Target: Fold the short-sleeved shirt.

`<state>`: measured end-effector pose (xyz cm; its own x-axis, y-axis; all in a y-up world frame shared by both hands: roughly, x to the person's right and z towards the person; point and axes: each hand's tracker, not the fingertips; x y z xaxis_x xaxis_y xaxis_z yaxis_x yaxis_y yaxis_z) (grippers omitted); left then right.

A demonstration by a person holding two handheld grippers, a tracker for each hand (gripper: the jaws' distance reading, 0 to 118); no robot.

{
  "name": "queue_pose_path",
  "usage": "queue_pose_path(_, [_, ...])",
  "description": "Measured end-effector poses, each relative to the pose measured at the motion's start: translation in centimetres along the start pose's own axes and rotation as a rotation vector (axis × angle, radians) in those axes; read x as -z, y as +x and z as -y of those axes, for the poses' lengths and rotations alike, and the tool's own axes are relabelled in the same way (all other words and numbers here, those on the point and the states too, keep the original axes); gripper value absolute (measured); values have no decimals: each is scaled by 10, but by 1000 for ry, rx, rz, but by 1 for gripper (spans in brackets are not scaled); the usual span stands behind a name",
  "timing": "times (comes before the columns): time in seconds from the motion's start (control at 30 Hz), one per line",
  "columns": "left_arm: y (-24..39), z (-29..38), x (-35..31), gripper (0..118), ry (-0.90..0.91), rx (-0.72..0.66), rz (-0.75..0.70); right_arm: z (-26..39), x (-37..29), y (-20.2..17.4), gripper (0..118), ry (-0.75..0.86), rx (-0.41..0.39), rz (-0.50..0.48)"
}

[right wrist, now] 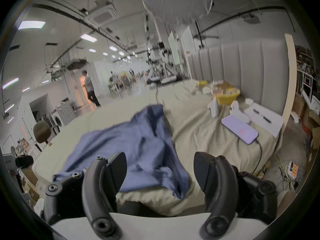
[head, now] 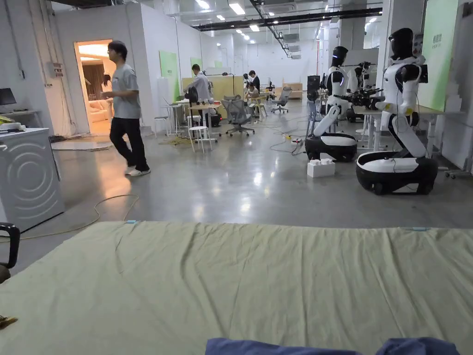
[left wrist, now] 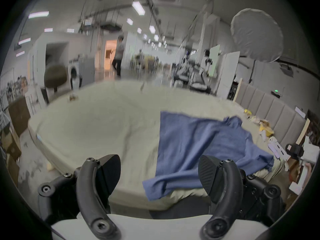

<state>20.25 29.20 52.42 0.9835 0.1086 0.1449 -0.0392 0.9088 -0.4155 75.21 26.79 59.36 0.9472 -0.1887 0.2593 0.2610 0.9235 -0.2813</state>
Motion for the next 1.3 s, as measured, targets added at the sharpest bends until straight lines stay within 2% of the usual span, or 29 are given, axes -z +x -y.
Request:
queue_pose_path(0.1, [25, -22, -32, 94, 119, 85, 3, -25, -22, -31, 83, 96, -101, -51])
queue_pose_path(0.17, [40, -41, -47, 94, 145, 128, 39, -39, -32, -49, 83, 168, -139, -92])
queue_pose_path(0.27, [59, -44, -63, 93, 239, 158, 42, -56, -42, -70, 83, 209, -135, -126])
queue_pose_path(0.33, [65, -52, -71, 89, 276, 147, 74, -64, -48, -79, 83, 216, -165, -162])
queue_pose_path(0.4, [68, -54, -76, 75, 307, 142, 102, -72, -52, -89, 72, 212, -207, -168])
queue_pose_path(0.43, [63, -51, -68, 61, 313, 139, 112, -75, -54, -93, 63, 208, -230, -174])
queue_pose_path(0.5, [63, -51, -67, 22, 315, 132, 119, -81, -56, -100, 29, 236, -290, -201])
queue_pose_path(0.53, [63, -51, -67, 11, 316, 132, 115, -80, -54, -99, 13, 226, -275, -204])
queue_pose_path(0.57, [72, -63, -79, 5, 317, 134, 110, -79, -52, -100, 6, 199, -253, -203])
queue_pose_path(0.6, [71, -61, -79, 2, 321, 142, 101, -78, -51, -103, 5, 200, -252, -183])
queue_pose_path(0.67, [69, -59, -78, 1, 321, 154, 103, -79, -49, -101, 0, 206, -252, -181])
queue_pose_path(0.7, [79, -64, -80, 1, 330, 156, 99, -76, -46, -101, 0, 158, -197, -171])
queue_pose_path(0.73, [79, -66, -79, 0, 335, 146, 104, -77, -48, -103, 0, 206, -225, -158])
queue_pose_path(1.03, [62, -63, -66, 0, 291, 114, 117, -79, -41, -99, 0, 179, -191, -164])
queue_pose_path(1.23, [33, -44, -36, 0, 146, 115, 0, -69, -38, -92, 0, 128, -189, -171])
queue_pose_path(1.27, [23, -36, -26, 3, 120, 96, 5, -66, -37, -91, 0, 115, -186, -173])
queue_pose_path(1.3, [14, -24, -16, 13, 79, 88, -1, -62, -36, -90, 0, 103, -178, -171])
